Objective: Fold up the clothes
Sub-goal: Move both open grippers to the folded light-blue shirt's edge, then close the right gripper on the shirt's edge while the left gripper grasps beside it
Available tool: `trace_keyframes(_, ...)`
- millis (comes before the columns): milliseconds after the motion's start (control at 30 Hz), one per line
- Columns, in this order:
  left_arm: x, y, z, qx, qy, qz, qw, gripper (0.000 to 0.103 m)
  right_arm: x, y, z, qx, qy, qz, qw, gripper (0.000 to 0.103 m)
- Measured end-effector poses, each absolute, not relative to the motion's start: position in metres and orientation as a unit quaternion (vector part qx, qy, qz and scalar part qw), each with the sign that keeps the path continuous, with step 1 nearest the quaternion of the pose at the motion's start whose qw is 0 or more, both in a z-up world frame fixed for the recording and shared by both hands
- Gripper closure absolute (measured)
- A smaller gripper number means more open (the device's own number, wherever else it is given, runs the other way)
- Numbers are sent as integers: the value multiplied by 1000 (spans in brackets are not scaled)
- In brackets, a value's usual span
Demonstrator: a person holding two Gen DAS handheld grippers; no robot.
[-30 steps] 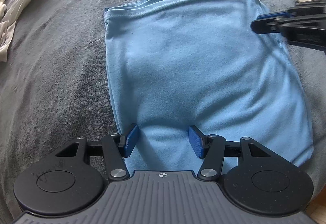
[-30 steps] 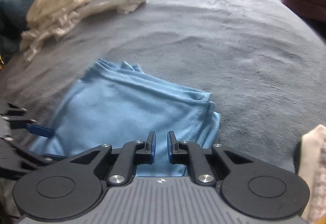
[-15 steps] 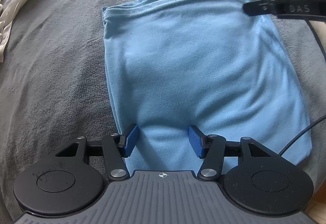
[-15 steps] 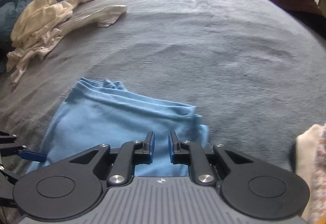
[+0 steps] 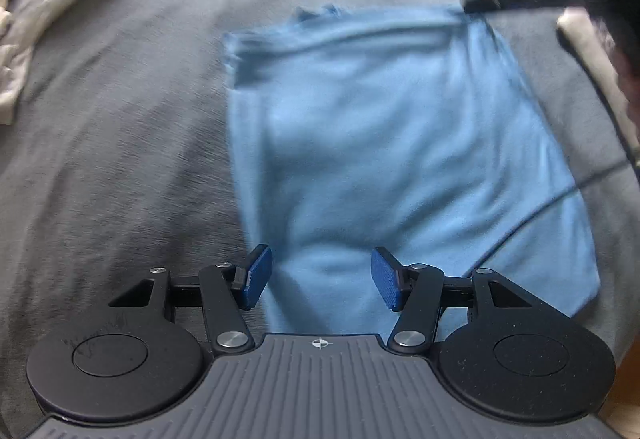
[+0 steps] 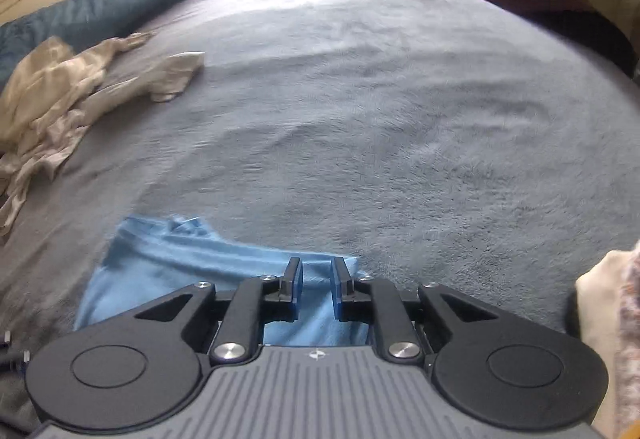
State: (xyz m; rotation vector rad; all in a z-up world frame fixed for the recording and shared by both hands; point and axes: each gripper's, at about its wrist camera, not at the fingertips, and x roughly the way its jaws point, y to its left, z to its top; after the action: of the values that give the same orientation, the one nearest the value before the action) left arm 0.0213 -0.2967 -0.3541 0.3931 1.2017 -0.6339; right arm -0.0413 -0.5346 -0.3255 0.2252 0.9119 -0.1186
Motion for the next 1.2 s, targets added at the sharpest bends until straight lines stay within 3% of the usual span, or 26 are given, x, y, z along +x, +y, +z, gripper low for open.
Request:
trace_keyframes(333, 62, -314, -364, 140, 525, -339, 768, 48, -43, -519, -353, 94, 493, -18, 865, 88)
trace_keyframes(600, 85, -308, -358, 108, 518, -355, 771, 48, -33, -534, -344, 124, 457, -62, 879, 88)
trace_keyframes(900, 120, -320, -380, 72, 516, -381, 764, 48, -22, -540, -363, 147, 476, -49, 866, 89)
trace_keyframes(1200, 116, -282, -346, 37, 489, -381, 784, 48, -27, -559, -337, 184, 436, -86, 877, 86)
